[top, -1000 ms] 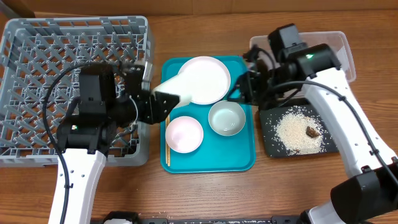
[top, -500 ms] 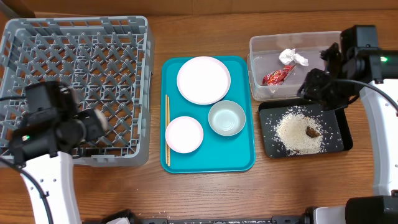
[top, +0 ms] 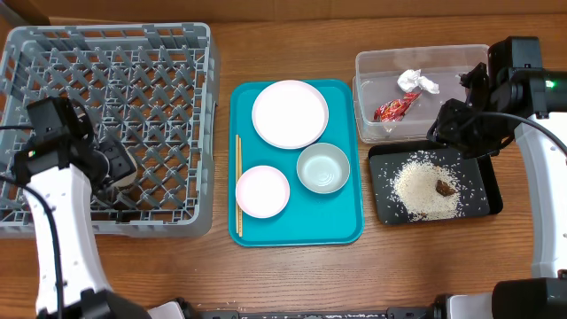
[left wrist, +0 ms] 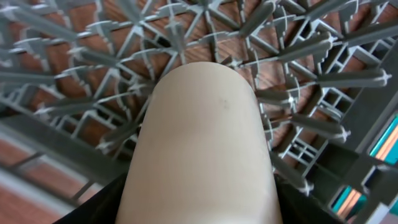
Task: Sort waste into correct bins and load items into the dishwasher
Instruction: 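Place the white cup upside down in the dish rack with left gripper, then grasp the pink saucer with the left gripper and lift it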
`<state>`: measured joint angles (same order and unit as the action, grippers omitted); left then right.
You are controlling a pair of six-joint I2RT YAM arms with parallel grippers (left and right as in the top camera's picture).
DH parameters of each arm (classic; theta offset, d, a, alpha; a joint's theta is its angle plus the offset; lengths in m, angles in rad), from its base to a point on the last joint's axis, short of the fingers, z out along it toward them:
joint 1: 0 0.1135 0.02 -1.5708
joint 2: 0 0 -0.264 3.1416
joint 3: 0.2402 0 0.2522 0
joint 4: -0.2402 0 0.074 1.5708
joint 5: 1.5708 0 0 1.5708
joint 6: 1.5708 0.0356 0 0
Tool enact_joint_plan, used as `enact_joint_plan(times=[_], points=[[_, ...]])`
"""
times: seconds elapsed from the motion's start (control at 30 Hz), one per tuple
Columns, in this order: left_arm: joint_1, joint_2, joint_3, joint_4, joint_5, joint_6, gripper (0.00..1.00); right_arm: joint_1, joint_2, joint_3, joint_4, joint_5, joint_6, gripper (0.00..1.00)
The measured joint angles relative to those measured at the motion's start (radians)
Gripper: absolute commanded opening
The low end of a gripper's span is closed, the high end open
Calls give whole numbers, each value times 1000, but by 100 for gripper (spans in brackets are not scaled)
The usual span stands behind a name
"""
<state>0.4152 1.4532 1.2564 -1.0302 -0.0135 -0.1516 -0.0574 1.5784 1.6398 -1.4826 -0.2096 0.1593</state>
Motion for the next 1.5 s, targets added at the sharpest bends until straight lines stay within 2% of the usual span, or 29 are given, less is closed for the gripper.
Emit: enact_joint_plan(times=[0.2,0.23,0.27,0.3,0.33,0.5,0.63,0.67,0.77,0.87,1.0,1.13,1.23,1.33,1.4,1.5], points=[[0,77,0,5,28,0,39,0,0,0,-3,0,0,45],[0,87,0,2,29,0,49,0,0,0,-2,0,0,45],[0,98,0,-6,29,0,70,0,0,0,-2,0,0,45],[0,107,0,-13,29,0,87,0,0,0,-3,0,0,45],[0,116,0,-19,29,1,100,0,0,0,-3,0,0,45],[0,125,2,-21,33,-3,100,0,0,0,-8,0,-3,47],[-1,116,16,-20,72,-3,100,0,0,0,-15,1,-10,68],[-3,106,24,-18,88,-3,100,0,0,0,-16,1,-11,75],[-30,41,46,11,143,-3,100,0,0,0,-29,0,-9,82],[-125,-47,60,34,178,-2,100,0,0,0,-31,-6,-11,98],[-346,-118,76,40,192,-2,100,0,0,0,-29,-11,-8,100],[-579,-90,78,43,199,-2,100,0,0,0,-29,-12,-6,100],[-716,-26,78,43,205,0,92,0,0,0,-29,-12,-6,100],[-825,64,78,43,205,4,89,0,0,0,-29,-11,-6,100],[-880,126,78,42,200,4,84,0,0,0,-29,-12,-6,100],[-954,239,77,27,187,5,70,0,0,0,-29,-11,-6,100]])
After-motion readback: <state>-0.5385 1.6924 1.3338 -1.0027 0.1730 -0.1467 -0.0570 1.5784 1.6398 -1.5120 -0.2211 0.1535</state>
